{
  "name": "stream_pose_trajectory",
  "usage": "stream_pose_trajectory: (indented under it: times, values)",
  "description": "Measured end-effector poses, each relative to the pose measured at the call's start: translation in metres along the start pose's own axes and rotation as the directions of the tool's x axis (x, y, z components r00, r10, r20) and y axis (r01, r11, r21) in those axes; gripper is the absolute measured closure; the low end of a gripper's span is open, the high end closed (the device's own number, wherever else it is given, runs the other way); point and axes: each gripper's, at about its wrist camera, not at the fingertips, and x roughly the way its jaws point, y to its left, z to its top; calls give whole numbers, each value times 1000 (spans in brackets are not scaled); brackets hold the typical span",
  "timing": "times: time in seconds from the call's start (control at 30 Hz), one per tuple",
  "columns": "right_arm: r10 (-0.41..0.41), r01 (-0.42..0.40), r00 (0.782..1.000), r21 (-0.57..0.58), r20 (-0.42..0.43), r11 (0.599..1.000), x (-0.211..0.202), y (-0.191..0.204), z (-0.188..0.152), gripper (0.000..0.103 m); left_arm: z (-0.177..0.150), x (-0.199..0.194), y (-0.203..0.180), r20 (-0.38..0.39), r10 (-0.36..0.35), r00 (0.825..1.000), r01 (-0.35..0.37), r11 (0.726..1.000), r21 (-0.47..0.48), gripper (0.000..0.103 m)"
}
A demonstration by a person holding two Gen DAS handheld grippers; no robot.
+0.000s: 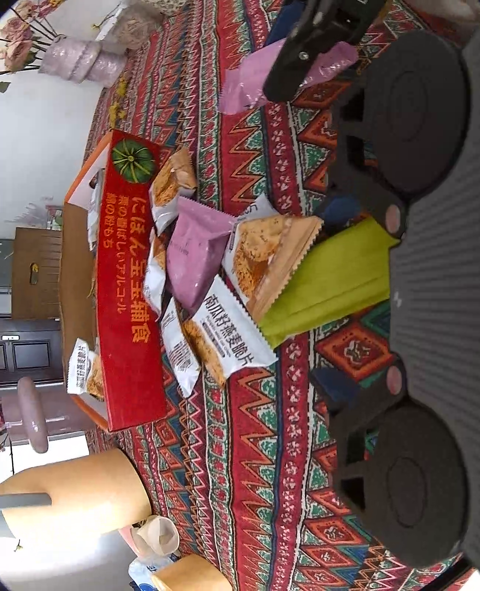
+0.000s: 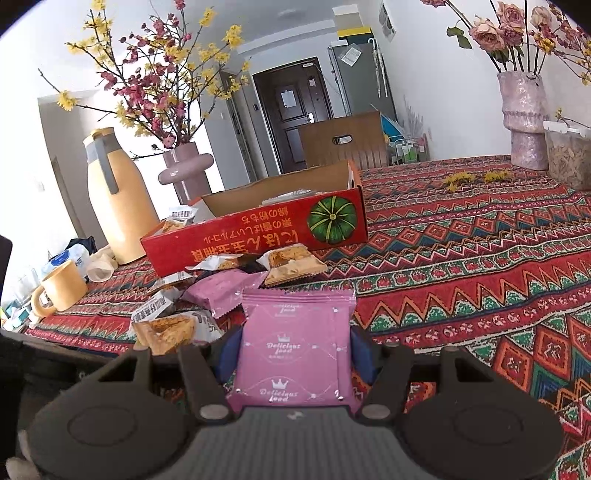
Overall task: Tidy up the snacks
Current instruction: 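Grasp the green bar packet with the left tool, then carry the green bar and pink packet up and over into the box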
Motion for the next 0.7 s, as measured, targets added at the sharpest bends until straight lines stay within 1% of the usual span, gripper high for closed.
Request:
stream_pose_trajectory:
  times: [0.03, 0.07, 0.1, 0.2, 0.3, 0.43, 0.7]
  values:
    - [1, -1, 1000, 0, -1, 1000, 0, 0, 0, 42, 0, -2, 1, 4, -5, 1000, 5, 1000, 0, 39]
    - [1, -1, 1000, -1, -2, 1000, 0, 1, 0, 42, 0, -4, 3, 10, -4, 1000, 4, 1000, 0, 51]
    - [1, -1, 1000, -2, -3, 1000, 0, 1, 0, 42, -1, -6, 5, 15, -6, 1000, 6, 1000, -4, 58]
    - [1, -1, 1000, -5, -3, 1000, -1, 3, -1, 42, -2, -8, 14, 20, -25, 999, 26, 999, -29, 63]
    - [0, 0, 1000, -10, -4, 1000, -1, 5, -1, 42, -3, -13, 20, 35, -34, 999, 35, 999, -37, 65]
    - [-2, 2, 1000, -20, -4, 1000, -3, 10, -1, 42, -4, -26, 26, 86, -35, 996, 38, 999, -30, 65]
    - [-11, 12, 1000, -42, 18, 999, -8, 19, 5, 42, 5, -59, 36, 203, -36, 978, 43, 999, -30, 65]
